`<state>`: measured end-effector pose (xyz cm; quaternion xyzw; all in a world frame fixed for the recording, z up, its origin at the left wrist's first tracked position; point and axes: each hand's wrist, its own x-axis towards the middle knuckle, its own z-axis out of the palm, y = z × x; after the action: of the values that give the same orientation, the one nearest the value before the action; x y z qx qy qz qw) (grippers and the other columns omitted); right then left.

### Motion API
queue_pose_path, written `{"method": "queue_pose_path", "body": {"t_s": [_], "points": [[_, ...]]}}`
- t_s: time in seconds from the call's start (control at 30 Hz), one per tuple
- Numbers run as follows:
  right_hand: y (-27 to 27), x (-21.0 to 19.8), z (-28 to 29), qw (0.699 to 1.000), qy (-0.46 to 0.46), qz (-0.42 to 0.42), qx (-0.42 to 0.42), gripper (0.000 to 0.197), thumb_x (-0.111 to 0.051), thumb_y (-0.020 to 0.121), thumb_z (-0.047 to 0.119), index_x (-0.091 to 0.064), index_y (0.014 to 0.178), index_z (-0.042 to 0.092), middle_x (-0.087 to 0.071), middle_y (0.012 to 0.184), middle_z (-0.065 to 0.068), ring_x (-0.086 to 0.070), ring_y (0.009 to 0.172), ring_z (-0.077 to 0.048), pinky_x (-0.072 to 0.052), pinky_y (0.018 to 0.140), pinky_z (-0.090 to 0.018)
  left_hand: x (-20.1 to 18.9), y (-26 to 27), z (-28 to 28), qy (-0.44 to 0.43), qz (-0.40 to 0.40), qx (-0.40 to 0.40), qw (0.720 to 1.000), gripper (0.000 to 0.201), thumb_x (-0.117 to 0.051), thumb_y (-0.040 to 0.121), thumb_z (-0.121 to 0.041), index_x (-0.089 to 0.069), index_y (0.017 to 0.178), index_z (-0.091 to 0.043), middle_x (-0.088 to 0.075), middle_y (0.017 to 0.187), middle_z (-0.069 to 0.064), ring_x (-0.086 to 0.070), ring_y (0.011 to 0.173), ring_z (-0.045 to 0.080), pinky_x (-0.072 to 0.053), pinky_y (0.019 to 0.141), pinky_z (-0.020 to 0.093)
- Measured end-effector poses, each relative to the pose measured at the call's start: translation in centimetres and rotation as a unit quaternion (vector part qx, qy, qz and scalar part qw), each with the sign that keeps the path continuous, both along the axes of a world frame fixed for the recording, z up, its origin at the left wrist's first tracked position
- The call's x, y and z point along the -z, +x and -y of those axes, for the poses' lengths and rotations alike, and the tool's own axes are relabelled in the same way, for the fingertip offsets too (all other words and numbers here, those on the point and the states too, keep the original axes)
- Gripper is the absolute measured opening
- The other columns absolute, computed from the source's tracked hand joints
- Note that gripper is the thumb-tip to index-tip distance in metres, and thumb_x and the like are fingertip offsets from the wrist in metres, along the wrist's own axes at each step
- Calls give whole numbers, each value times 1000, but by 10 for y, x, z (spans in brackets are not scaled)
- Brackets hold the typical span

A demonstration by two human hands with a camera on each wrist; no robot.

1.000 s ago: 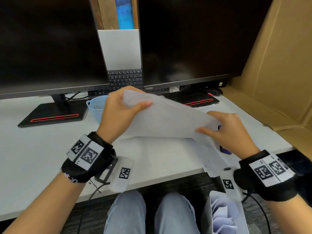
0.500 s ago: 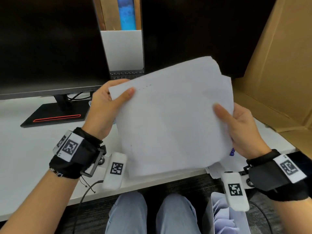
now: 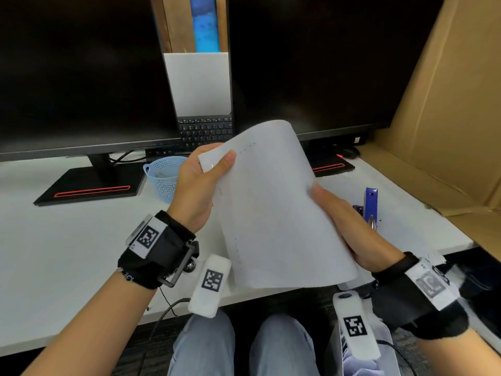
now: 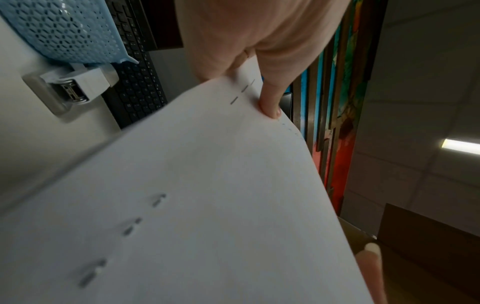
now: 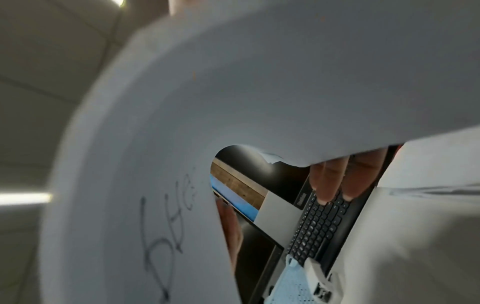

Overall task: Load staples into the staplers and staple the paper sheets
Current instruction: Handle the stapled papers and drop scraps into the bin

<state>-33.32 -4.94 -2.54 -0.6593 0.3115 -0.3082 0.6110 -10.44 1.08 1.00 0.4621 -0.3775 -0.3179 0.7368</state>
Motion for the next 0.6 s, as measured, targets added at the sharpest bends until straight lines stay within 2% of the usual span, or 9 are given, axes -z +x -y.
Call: {"method": "queue_pose_path", "body": {"t_s": [0.07, 0.17, 0.27, 0.37, 0.4, 0.47, 0.53, 0.57, 0.6], "points": [[0, -5, -5, 999, 27, 4, -38, 56, -62, 82, 52, -57, 128, 20, -71, 117, -1, -69, 106, -21, -55, 87, -36, 1, -3, 2, -5, 10, -7, 1000, 20, -65, 88, -9, -60, 107, -12, -69, 99, 5, -66, 86, 14, -57, 77, 27], [-1, -10, -11, 999, 19, -1, -34, 44, -69, 83, 32, -62, 121, 12, -74, 110, -4, -71, 101, -23, -57, 82, -34, 5, -4, 3, -12, 18, -11, 1000, 18, -66, 87, -7, -60, 102, -14, -69, 98, 3, -66, 87, 13, -57, 79, 27], [-2, -10, -10, 1000, 3, -4, -13, 38, -69, 81, 24, -65, 117, 14, -74, 109, -4, -71, 99, -23, -57, 84, -37, 8, -5, 2, -15, 32, -21, 999, 24, -67, 86, -8, -59, 108, -11, -68, 103, 6, -66, 90, 14, -56, 79, 27], [-1, -8, -9, 1000, -19, 3, 3, 33, -68, 84, 22, -66, 116, 16, -74, 108, -2, -71, 97, -20, -58, 81, -35, 10, -8, 2, -9, 33, -51, 998, 38, -69, 85, -10, -53, 120, -11, -67, 107, 5, -67, 91, 13, -56, 78, 28], [0, -7, -10, 999, -23, 13, 18, 30, -68, 85, 23, -66, 114, 16, -74, 107, -2, -72, 96, -19, -58, 81, -34, 12, -10, 3, -1, 37, -60, 998, 49, -70, 85, -12, -48, 128, -16, -65, 111, 5, -66, 94, 13, -55, 79, 29], [3, -6, -10, 997, -42, 31, 56, 29, -67, 85, 26, -67, 113, 17, -75, 106, 0, -72, 96, -17, -58, 80, -31, 16, -13, 4, 42, 64, -65, 995, 79, -75, 81, -23, -26, 143, -28, -53, 133, 7, -60, 113, 15, -52, 92, 33], [6, -5, -10, 992, -74, 50, 84, 35, -66, 85, 32, -65, 117, 18, -74, 108, 3, -71, 98, -15, -57, 81, -30, 18, -20, 4, 105, 94, -48, 989, 108, -77, 72, -44, -2, 150, -39, -25, 156, 7, -38, 137, 17, -37, 109, 39], [7, -5, -11, 990, -86, 61, 96, 38, -64, 85, 35, -64, 119, 19, -73, 110, 4, -70, 100, -14, -57, 83, -30, 17, -24, 3, 130, 99, -32, 986, 116, -75, 67, -54, 6, 149, -43, -12, 160, 2, -26, 143, 16, -29, 113, 38], [8, -6, -11, 987, -94, 72, 108, 39, -62, 87, 37, -62, 121, 19, -73, 111, 4, -70, 101, -13, -56, 84, -31, 16, -29, 2, 147, 99, -9, 984, 121, -73, 62, -62, 11, 148, -45, -9, 161, -3, -19, 145, 12, -23, 114, 38]]}}
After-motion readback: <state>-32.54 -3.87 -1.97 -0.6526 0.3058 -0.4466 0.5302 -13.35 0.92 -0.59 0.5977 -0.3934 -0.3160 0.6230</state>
